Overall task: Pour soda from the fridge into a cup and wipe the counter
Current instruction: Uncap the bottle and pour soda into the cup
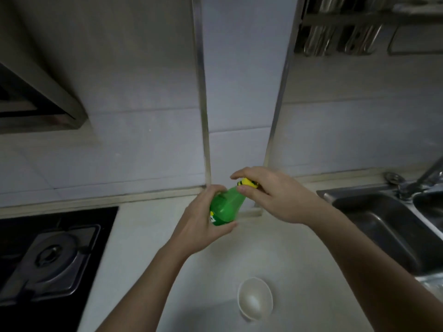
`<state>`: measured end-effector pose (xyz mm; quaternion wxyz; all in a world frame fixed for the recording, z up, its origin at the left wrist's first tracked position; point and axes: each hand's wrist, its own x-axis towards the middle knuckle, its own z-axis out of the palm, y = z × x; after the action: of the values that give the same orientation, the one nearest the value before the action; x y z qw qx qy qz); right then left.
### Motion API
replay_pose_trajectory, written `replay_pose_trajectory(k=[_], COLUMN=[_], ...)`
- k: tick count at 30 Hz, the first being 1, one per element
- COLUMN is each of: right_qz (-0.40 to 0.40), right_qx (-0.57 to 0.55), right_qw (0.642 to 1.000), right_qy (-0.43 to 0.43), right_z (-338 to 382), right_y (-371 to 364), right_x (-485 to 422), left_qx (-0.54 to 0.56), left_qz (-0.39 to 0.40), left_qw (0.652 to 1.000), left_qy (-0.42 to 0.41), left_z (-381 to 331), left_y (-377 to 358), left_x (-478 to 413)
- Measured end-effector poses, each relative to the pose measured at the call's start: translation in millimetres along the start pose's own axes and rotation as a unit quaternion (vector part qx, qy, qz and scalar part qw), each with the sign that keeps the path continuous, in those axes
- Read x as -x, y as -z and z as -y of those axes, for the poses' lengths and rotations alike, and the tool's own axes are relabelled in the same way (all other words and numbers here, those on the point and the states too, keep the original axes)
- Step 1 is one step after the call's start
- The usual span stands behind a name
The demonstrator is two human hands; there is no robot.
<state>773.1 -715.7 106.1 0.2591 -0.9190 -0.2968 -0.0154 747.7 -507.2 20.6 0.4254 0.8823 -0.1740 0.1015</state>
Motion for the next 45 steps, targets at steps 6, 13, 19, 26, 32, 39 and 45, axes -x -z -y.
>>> replay_pose_trajectory(k=[6, 13, 19, 26, 32, 39, 45], right_qz=[0.052, 0.068, 0.107, 0.108, 0.116, 0.142, 0.157], right_qx=[-0.018, -0.059, 0.004, 0.051, 0.105, 0.090, 0.087], right_qw=[0.998, 0.993, 0.972, 0.978, 0.975, 0.968, 0.963], right_qy=[-0.007, -0.079, -0.208, -0.171, -0.158, -0.188, -0.199], right_z=[-34.8, -114.5, -195.2, -227.1, -235.2, -238.9, -235.5], right_y=[-27.3, -50.4, -156.1, -236.6, -250.9, -259.2, -257.2], right_x=[32.2, 77.2, 144.9, 197.6, 214.2, 214.4, 214.8], left_qx=[-0.033, -0.115, -0.216, -0.281, -0.318, -0.341, -0.362], left_qz=[0.051, 0.080, 0.147, 0.156, 0.175, 0.192, 0.201], left_qw=[0.998, 0.984, 0.953, 0.936, 0.922, 0.913, 0.905], left_qy=[0.027, 0.106, 0.152, 0.143, 0.131, 0.117, 0.094], left_z=[18.9, 24.4, 30.7, 33.6, 36.5, 37.5, 37.8], left_y=[-23.5, -47.6, -79.8, -101.4, -108.6, -105.3, -100.9], left_x=[32.2, 80.7, 130.2, 161.4, 169.7, 168.7, 166.2])
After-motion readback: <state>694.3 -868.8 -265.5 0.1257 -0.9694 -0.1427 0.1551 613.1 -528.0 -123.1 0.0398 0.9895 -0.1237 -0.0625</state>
